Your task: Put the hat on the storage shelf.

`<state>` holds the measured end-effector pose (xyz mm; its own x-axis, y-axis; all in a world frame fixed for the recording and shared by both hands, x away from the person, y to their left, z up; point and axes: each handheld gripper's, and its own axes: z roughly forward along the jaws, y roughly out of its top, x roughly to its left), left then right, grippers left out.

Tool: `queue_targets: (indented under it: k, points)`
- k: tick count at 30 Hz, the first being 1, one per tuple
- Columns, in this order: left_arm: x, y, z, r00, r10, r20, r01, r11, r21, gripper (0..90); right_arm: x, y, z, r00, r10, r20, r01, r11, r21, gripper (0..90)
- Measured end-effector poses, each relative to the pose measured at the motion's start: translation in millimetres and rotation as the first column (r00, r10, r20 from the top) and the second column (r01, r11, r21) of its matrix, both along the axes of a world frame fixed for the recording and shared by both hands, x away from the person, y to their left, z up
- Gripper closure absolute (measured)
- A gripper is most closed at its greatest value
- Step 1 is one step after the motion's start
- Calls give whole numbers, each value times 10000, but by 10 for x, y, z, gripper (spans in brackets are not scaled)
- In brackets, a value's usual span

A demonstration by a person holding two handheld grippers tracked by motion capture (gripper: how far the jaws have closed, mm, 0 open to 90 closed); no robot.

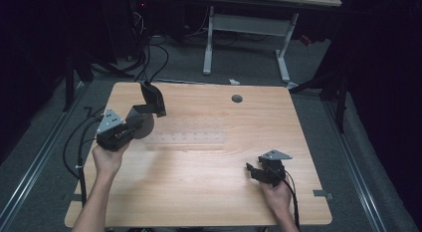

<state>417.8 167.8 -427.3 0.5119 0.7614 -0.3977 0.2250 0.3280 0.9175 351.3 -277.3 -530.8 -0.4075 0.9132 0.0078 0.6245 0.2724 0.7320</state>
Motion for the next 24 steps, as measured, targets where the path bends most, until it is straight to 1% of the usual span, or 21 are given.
queue_targets:
  k: [2, 4, 6, 13, 16, 19, 24]
  points:
    - [25, 0, -15, 10000, 45, 54, -45, 10000, 30, 867, 0, 2, 0, 10000, -10, 8, 10, 10000, -17, 413]
    - [49, 5, -32, 10000, 54, 12, -54, 10000, -12, 867, 0, 2, 0, 10000, -9, 11, 9, 10000, -18, 412]
    - [68, 4, -49, 10000, 33, 5, -33, 10000, 33, 867, 0, 2, 0, 10000, -8, 7, 8, 10000, -14, 413]
    - [98, -13, -73, 9999, 89, 108, -89, 10000, 29, 867, 0, 1, 0, 10000, -3, 6, 3, 10000, -16, 412]
    - [107, -18, -90, 9999, 103, 70, -104, 9998, 164, 867, 0, 2, 0, 10000, 5, 20, -5, 10000, -34, 412]
    - [121, -34, -119, 9998, 189, 49, -190, 9990, 392, 866, 2, 2, -2, 10000, 36, 54, -36, 10000, -75, 412]
    - [138, -47, -144, 9997, 230, 22, -230, 9990, 384, 866, 2, 2, -1, 10000, 46, 53, -45, 10000, -84, 412]
